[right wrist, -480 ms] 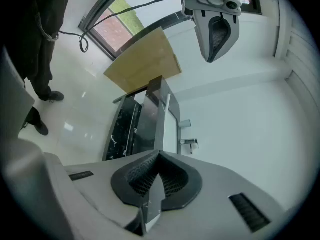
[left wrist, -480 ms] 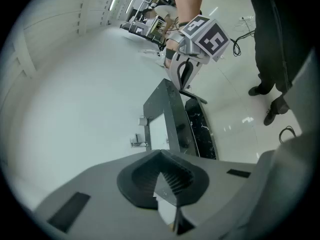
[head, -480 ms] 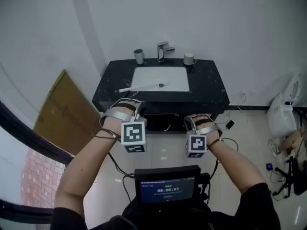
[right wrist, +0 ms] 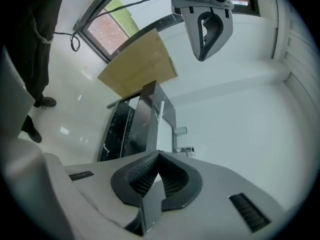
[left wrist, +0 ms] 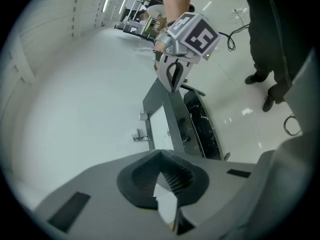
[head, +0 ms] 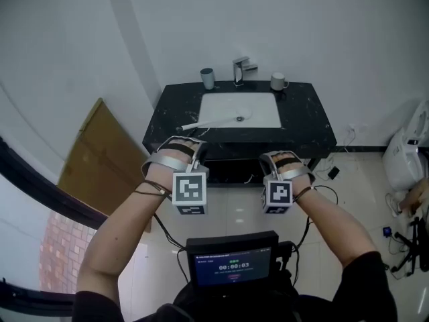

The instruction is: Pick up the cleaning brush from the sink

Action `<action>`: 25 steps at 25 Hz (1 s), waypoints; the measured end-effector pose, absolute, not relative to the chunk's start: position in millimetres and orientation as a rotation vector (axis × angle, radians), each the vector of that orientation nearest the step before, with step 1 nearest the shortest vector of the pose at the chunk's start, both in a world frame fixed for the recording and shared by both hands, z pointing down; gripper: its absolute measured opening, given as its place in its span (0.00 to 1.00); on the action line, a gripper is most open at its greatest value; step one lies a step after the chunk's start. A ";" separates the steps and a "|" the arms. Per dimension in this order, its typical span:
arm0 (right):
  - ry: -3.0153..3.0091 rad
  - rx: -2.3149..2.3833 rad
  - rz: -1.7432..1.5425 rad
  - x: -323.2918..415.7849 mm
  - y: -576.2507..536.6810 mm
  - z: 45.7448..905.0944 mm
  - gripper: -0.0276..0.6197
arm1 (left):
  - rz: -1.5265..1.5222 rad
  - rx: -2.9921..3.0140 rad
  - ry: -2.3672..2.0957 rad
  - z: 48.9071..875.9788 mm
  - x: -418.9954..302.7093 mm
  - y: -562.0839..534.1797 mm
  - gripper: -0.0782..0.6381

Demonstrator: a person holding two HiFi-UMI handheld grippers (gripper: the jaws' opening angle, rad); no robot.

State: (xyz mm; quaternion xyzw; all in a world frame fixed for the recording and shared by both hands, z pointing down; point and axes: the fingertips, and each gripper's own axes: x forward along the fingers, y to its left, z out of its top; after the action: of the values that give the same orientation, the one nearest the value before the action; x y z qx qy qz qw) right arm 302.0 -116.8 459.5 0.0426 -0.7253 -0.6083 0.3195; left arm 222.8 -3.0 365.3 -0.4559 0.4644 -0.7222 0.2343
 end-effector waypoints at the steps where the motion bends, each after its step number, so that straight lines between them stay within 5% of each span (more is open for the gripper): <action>1: -1.916 0.118 -1.593 289.0 -110.8 458.6 0.05 | -1.982 -1.255 1.265 365.7 212.9 3.6 0.12; 11: -2.022 0.113 -1.496 119.6 -62.3 455.5 0.05 | -1.958 -1.283 1.252 380.4 44.4 27.1 0.12; 25: -2.183 0.419 -0.966 -177.8 -245.3 480.1 0.05 | -1.752 -1.630 1.363 398.1 -266.6 -163.4 0.12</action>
State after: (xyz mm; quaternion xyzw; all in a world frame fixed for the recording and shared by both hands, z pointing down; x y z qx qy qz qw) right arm -177.8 -245.3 480.1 0.1617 -0.8434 -0.3732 0.3511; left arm -266.6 -163.4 398.1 -0.5807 0.4856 -0.6244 0.1927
